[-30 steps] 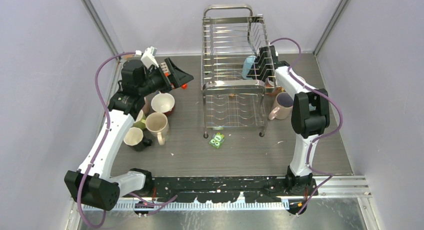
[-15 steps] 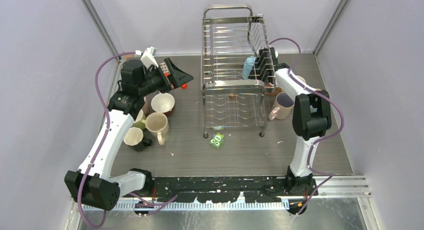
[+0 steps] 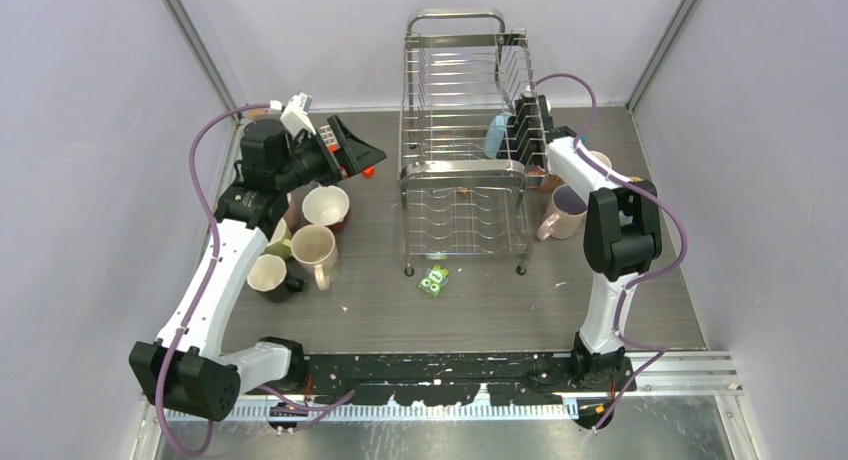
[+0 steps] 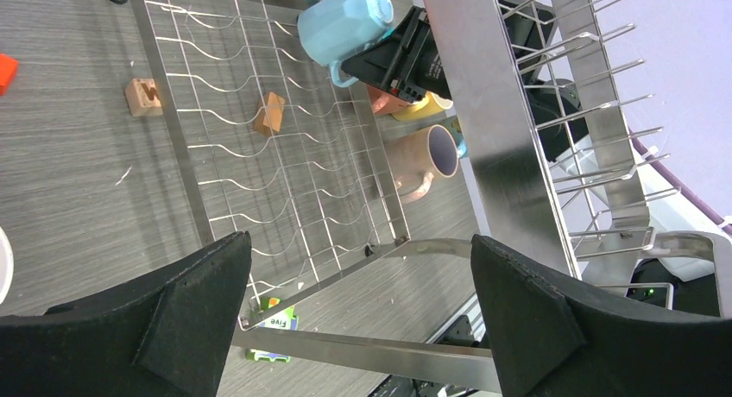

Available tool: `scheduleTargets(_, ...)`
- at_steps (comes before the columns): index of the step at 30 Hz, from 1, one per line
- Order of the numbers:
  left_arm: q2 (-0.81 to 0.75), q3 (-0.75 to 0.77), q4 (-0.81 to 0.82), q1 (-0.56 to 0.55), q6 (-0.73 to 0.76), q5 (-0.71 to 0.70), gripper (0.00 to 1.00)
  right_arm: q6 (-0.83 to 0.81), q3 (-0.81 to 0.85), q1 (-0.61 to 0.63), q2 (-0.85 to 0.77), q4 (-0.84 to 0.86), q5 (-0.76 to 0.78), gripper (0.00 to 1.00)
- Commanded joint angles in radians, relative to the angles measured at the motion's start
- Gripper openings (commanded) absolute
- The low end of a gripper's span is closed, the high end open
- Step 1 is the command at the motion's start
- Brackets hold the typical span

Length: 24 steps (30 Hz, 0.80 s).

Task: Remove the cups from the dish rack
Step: Unload the cup from the dish rack.

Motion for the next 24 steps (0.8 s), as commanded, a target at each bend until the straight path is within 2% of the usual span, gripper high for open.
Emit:
scheduleTargets(1,-0.012,0.009,0.021,0.011,0.011,0.023,1.0,-0.011,0.02,0.019,-0.024,-0.017,0.072,0.28)
scheduleTargets(15,-0.007,0.006,0.031,0.012,0.004,0.026,1.0,0.007,-0.027,0.017,-0.123,0.037,0.04,0.01)
scheduleTargets(24,-0.01,0.002,0.036,0.012,0.001,0.027,1.0,0.049,-0.146,-0.012,-0.212,0.168,-0.026,0.01)
